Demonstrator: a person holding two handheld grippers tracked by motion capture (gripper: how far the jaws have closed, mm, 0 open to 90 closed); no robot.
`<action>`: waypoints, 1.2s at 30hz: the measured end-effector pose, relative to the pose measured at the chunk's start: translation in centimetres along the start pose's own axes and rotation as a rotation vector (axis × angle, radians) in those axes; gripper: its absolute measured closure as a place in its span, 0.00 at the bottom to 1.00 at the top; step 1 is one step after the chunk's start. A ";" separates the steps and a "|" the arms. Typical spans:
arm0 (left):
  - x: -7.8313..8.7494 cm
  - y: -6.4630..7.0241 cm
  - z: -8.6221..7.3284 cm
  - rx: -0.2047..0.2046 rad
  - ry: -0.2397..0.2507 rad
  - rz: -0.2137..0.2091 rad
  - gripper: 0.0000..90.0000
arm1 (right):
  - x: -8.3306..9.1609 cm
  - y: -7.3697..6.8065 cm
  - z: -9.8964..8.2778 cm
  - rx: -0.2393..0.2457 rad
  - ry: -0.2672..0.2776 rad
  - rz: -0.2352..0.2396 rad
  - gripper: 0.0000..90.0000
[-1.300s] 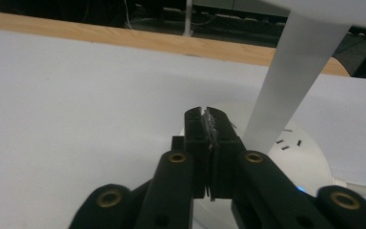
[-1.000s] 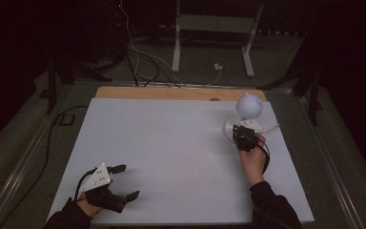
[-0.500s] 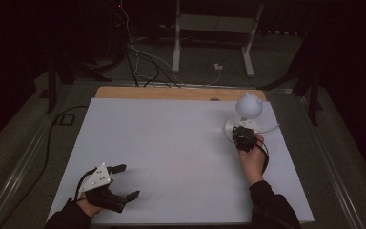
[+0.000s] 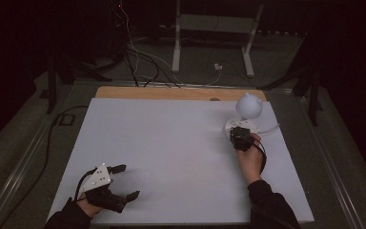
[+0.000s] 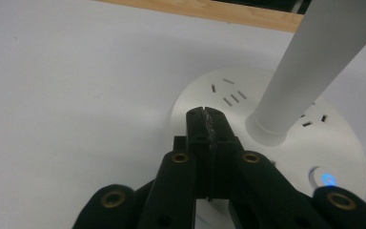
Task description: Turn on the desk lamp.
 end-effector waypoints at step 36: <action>-0.1 0.1 -0.1 -0.005 -0.013 -0.002 0.00 | 1.6 0.2 1.3 -0.011 0.083 0.016 0.88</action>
Point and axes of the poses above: each handheld gripper's, and its own axes: x roughly backward along the jaws, z roughly out of its top, y roughly to its right, the point moved 2 cm from there along -x, roughly forward along the jaws, and after that the axes turned 14 degrees about -z, right-handed, at the moved point
